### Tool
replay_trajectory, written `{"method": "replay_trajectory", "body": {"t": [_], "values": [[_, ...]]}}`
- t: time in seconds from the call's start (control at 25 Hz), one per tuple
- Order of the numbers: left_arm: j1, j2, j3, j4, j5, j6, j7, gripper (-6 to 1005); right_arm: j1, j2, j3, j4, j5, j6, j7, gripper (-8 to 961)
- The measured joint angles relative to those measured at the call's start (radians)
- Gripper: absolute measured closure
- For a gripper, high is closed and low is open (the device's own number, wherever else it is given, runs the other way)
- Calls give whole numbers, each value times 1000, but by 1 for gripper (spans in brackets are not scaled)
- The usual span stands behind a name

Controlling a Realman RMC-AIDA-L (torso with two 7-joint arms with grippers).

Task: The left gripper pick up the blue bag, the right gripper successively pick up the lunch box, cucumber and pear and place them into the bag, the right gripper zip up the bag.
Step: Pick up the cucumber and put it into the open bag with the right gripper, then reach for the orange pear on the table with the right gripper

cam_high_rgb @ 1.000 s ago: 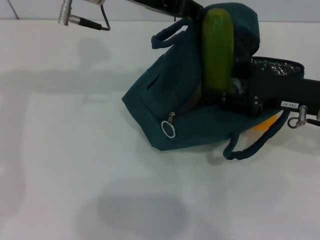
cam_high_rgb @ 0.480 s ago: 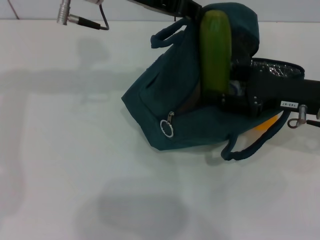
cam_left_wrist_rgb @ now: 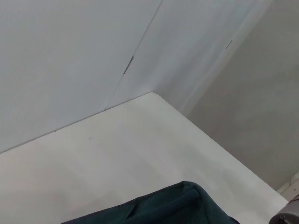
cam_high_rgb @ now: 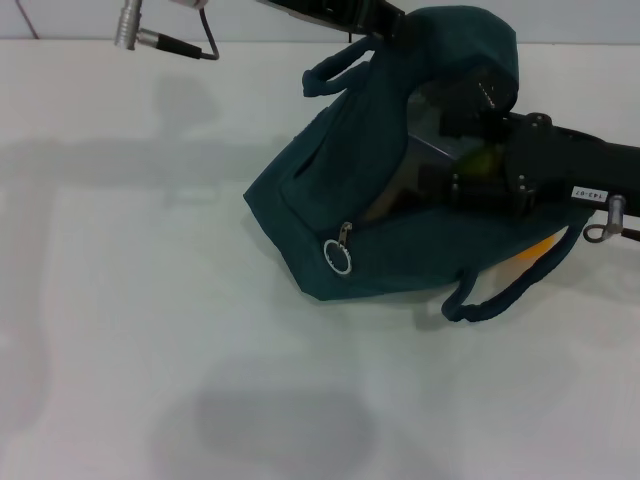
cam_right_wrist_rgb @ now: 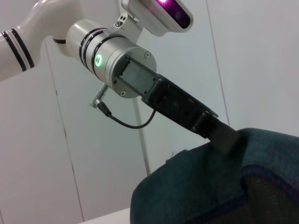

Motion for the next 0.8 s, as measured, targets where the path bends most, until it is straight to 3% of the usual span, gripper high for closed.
{"method": "replay_trajectory", "body": {"t": [0.24, 0.36, 0.48, 0.52, 0.56, 0.6, 0.8], "values": [[3, 2, 0, 0, 0, 0, 3, 952, -51, -8, 2, -62, 38, -67, 32, 167], [9, 2, 0, 0, 0, 0, 6, 951, -146, -18, 38, -196, 41, -146, 102, 171], [13, 3, 0, -1, 0, -4, 13, 951, -232, -28, 148, -286, 41, -206, 116, 175], [14, 3, 0, -2, 0, -5, 15, 951, -268, -44, 231, -284, 35, -242, 105, 176], [14, 3, 0, -2, 0, -5, 17, 951, -268, -44, 231, -284, 35, -242, 105, 177], [13, 3, 0, -2, 0, -6, 18, 951, -296, -66, 278, -251, 30, -260, 78, 179], [13, 3, 0, -2, 0, -8, 18, 952, -343, -89, 294, -144, -14, -192, -46, 183]]}}
